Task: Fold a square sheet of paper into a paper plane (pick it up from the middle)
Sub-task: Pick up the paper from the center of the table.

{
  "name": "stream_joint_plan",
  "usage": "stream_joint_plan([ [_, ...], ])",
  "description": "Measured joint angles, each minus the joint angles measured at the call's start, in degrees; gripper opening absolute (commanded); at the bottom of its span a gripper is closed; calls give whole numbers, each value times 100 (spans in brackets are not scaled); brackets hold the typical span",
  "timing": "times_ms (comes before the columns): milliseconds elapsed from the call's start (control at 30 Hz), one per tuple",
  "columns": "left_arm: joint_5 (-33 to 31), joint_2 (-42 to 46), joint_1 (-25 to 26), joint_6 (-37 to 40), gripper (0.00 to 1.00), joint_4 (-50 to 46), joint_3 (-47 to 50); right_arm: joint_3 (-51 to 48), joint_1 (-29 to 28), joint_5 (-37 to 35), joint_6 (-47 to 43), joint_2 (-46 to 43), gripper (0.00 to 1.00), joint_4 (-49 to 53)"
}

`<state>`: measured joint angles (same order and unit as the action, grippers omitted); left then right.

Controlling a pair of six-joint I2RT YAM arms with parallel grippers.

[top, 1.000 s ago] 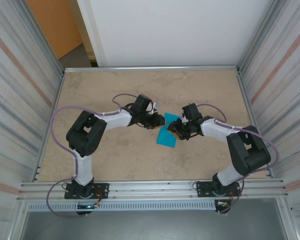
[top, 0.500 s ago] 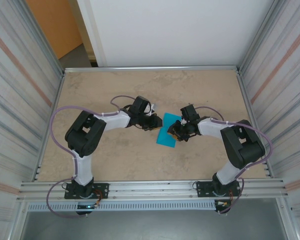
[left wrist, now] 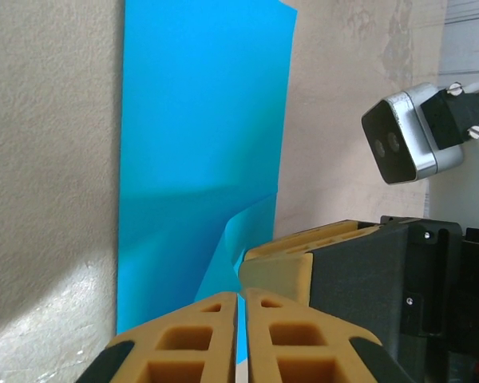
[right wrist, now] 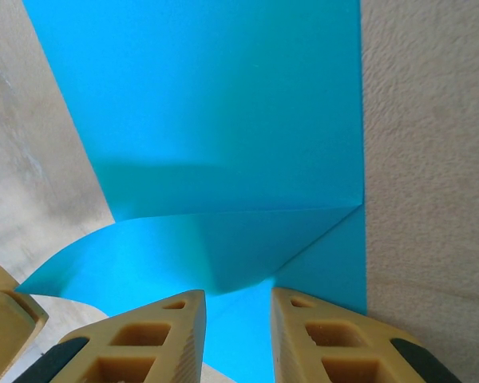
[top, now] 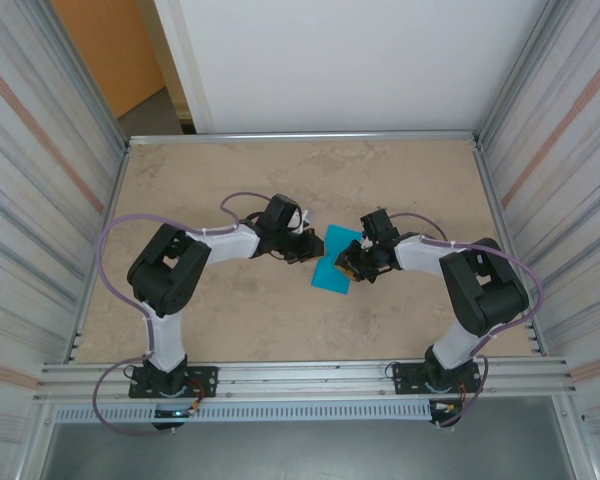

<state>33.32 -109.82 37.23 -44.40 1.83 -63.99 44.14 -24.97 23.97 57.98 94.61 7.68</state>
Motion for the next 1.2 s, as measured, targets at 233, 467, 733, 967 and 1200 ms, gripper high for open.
stream_joint_plan([
  [233, -37, 313, -4, 20, 14, 284, 299, 52, 20, 2, -11, 31, 28, 50],
  [467, -35, 610, 103, 179, 12, 527, 374, 66, 24, 2, -11, 44, 28, 66],
  [733, -138, -31, 175, 317, 9, -46, -103, 66, 24, 4, -11, 46, 28, 55],
  [967, -210, -437, 31, 350, 9, -376, -278, 63, 85, 11, -11, 42, 30, 0],
  [1200, -173, -647, -37, 341, 9, -417, -334, 52, 151, 28, -9, 39, 30, -90],
])
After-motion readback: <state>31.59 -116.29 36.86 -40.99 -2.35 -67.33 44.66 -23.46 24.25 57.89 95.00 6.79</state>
